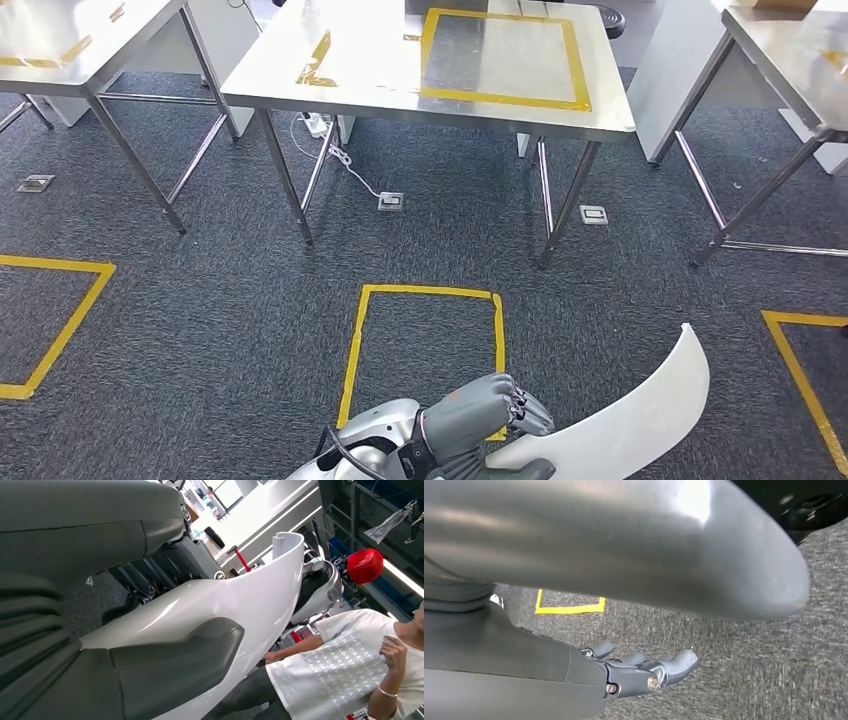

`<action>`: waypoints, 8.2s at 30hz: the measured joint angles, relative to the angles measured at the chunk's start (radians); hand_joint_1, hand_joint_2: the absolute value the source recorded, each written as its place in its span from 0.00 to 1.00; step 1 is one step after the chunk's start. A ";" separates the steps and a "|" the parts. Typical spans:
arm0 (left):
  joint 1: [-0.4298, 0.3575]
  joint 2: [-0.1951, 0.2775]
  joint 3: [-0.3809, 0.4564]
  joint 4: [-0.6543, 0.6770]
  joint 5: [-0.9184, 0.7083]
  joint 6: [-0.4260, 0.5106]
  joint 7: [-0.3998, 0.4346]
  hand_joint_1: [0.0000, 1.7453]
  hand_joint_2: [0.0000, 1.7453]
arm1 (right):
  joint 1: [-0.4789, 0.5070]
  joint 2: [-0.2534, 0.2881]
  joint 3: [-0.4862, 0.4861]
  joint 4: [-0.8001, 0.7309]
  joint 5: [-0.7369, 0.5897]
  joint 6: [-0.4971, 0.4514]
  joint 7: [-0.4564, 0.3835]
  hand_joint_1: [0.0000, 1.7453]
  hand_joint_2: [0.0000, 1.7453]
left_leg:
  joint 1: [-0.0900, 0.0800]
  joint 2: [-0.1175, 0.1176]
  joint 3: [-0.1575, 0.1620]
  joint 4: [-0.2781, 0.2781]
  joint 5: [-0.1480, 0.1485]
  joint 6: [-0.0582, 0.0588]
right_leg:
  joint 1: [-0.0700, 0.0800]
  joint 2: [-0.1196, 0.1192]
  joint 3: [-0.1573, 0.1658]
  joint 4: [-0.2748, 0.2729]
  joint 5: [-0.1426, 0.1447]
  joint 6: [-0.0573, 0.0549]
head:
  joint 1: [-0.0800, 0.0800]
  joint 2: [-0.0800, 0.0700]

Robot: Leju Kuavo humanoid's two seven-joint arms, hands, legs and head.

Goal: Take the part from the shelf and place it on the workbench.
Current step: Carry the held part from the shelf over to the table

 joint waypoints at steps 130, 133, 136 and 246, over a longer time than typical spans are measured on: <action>0.029 0.021 0.001 -0.041 -0.016 -0.031 0.015 1.00 1.00 | -0.002 0.018 0.000 0.005 0.019 -0.001 0.001 0.00 0.00 | -0.001 -0.016 0.049 0.003 -0.031 -0.039 | 0.024 -0.008 0.117 -0.245 0.077 -0.056 | -0.009 0.000; 0.027 0.021 0.001 -0.043 -0.016 -0.031 0.015 1.00 1.00 | -0.003 0.018 0.000 0.005 0.018 -0.003 0.001 0.00 0.00 | 0.001 -0.014 -0.003 0.107 -0.025 -0.053 | 0.018 -0.006 0.146 -0.254 0.067 -0.074 | -0.013 0.000; 0.029 0.025 0.001 -0.043 -0.016 -0.031 0.014 1.00 1.00 | -0.002 0.018 0.000 0.005 0.016 -0.005 0.002 0.00 0.00 | 0.006 -0.013 -0.126 0.266 -0.094 -0.065 | 0.017 -0.006 0.173 -0.257 0.044 -0.078 | -0.017 0.000; 0.044 0.035 0.038 -0.022 -0.403 0.294 0.135 1.00 1.00 | -0.003 0.018 0.001 0.006 0.020 -0.003 0.003 0.00 0.00 | -0.013 -0.016 0.023 -0.025 -0.002 -0.027 | 0.031 -0.004 0.174 -0.260 0.044 -0.066 | -0.022 0.000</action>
